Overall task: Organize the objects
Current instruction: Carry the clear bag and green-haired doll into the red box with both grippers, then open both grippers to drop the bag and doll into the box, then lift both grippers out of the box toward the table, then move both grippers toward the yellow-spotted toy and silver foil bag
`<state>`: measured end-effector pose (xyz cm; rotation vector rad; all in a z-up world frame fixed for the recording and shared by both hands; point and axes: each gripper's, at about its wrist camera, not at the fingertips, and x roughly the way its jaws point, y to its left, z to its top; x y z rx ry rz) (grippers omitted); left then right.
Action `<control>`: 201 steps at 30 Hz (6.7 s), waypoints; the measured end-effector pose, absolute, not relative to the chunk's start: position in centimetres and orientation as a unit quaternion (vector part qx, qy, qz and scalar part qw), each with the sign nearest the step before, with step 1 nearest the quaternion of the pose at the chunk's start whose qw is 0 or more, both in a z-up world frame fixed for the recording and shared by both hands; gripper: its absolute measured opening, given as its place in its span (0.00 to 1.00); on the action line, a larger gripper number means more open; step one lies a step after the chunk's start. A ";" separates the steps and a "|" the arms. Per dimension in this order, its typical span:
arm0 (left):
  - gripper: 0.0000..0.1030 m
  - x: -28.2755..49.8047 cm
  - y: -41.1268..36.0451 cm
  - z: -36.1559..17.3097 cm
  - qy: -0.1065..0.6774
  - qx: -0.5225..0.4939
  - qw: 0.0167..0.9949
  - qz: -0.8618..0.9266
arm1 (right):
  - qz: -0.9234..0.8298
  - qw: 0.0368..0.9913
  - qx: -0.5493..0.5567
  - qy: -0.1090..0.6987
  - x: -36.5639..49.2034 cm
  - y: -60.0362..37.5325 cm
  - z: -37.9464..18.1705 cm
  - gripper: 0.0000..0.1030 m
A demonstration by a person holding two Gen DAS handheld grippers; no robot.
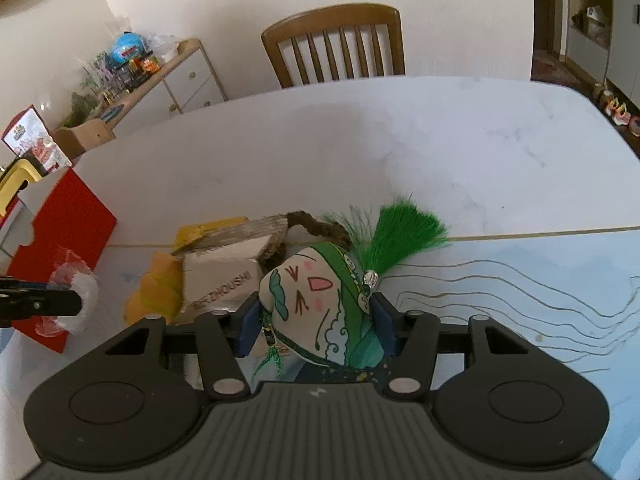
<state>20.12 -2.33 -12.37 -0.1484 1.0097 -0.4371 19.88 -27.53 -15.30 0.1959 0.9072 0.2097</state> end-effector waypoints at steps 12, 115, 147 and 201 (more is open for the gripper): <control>0.23 18.6 -0.3 -9.6 0.466 -0.058 0.856 -0.216 | 0.114 0.898 0.060 0.422 14.9 -25.2 -9.9 0.55; 0.29 25.6 23.6 -15.6 0.551 0.089 0.816 -0.148 | 0.229 0.863 -0.058 0.446 19.3 11.3 -9.2 0.67; 0.78 18.6 19.6 -5.7 0.449 0.028 0.877 -0.170 | 0.212 0.909 0.002 0.360 12.2 -0.7 -0.3 0.76; 0.99 20.3 -5.9 -12.4 0.441 0.046 0.874 -0.196 | 0.093 0.895 0.099 0.425 18.4 -24.1 -10.9 0.79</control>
